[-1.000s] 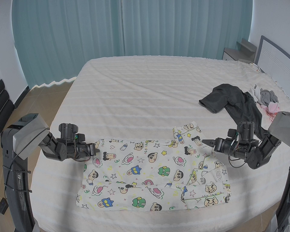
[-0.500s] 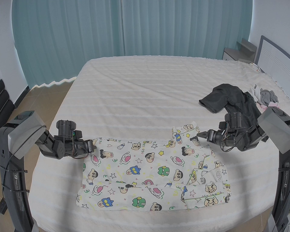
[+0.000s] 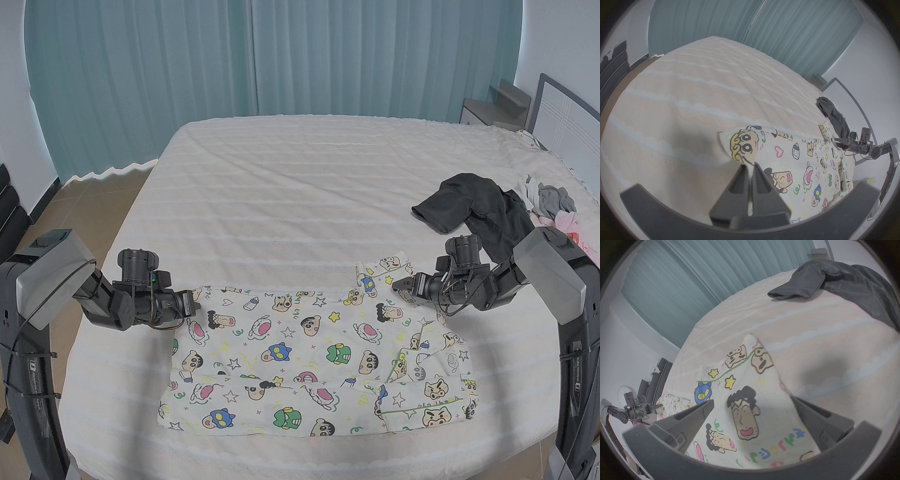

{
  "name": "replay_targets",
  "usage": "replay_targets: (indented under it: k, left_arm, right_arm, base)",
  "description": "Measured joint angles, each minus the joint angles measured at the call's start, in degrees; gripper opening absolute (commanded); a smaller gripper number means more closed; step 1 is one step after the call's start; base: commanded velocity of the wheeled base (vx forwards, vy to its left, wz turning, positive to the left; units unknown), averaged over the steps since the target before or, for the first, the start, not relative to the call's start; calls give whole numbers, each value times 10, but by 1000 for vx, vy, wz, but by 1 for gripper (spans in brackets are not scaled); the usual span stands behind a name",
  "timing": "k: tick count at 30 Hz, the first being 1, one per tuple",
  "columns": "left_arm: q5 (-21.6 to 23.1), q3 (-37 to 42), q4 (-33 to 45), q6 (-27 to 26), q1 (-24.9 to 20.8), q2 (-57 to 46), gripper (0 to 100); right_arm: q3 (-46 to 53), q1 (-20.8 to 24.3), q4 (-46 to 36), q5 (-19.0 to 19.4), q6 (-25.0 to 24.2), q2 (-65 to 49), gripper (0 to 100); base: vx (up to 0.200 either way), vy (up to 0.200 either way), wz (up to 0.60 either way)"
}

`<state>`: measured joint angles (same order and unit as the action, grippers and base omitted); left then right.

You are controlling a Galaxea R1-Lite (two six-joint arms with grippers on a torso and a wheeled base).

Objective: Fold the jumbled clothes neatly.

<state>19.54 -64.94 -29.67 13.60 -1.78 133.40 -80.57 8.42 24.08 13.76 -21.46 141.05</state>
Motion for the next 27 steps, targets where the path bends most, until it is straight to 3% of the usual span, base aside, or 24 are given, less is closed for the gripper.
replay_targets:
  k: [7,16,27]
  left_arm:
    - [0,0,0,0,-4,0,0]
    - [-15,9,-4,-1,-4,-8,0]
    - [-39,36,-52,18,-7,-29,0]
  right_arm:
    - [-4,10,5,-16,-8,12,0]
    - [10,2,55,-18,-60,3,0]
    - [64,-5,102,-14,-64,-25,0]
  base:
    - [0,0,0]
    - [0,0,0]
    - [0,0,0]
